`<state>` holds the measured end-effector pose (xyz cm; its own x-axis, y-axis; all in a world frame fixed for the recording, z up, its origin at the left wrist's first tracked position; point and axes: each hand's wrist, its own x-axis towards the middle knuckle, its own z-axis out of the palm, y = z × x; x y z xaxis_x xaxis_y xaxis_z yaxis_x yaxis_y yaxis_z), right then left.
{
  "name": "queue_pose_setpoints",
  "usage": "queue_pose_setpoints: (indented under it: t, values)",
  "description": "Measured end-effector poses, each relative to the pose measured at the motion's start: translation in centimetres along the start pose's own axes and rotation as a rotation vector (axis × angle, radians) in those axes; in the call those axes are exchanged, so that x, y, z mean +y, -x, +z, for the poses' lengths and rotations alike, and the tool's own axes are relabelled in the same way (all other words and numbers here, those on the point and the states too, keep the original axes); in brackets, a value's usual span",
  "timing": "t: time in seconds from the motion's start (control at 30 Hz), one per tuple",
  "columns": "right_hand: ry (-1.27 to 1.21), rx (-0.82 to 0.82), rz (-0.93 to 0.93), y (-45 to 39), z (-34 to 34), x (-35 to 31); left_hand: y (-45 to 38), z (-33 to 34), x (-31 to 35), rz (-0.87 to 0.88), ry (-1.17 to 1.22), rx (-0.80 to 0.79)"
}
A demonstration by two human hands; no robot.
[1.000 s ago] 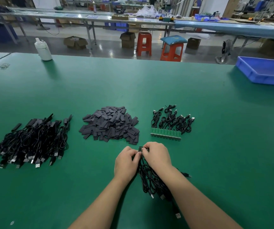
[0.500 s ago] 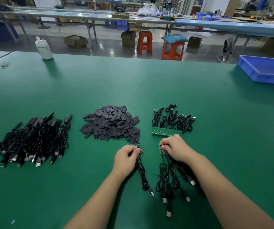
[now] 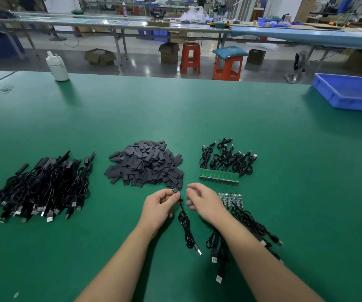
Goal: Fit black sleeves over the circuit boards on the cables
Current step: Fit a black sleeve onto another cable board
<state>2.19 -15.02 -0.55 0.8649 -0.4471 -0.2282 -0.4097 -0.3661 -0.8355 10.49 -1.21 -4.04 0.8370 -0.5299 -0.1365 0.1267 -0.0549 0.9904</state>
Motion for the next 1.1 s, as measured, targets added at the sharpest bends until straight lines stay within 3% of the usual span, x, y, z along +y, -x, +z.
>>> queue_pose_setpoints:
  t: [0.23,0.43,0.57,0.67,0.87,1.1]
  values:
    - [-0.253,0.037,-0.059,0.3,4.4,-0.3,-0.1,-1.5,0.3,-0.063,0.157,-0.023]
    - [-0.329,0.065,0.065,-0.3,4.3,0.4,-1.1,-2.2,1.7,-0.133,0.053,0.029]
    - [-0.453,-0.016,0.111,-0.6,4.1,0.8,-3.2,-5.6,3.0,0.067,-0.428,0.333]
    - [-0.413,-0.054,0.106,-1.0,3.8,0.9,-5.3,-9.5,3.9,0.158,-0.777,0.461]
    - [-0.244,-0.041,0.077,-1.2,4.6,1.1,-8.1,-13.7,3.3,-0.026,-1.151,0.341]
    - [-0.207,-0.065,0.063,-1.1,4.5,1.3,-8.0,-14.8,2.8,-0.048,-1.209,0.315]
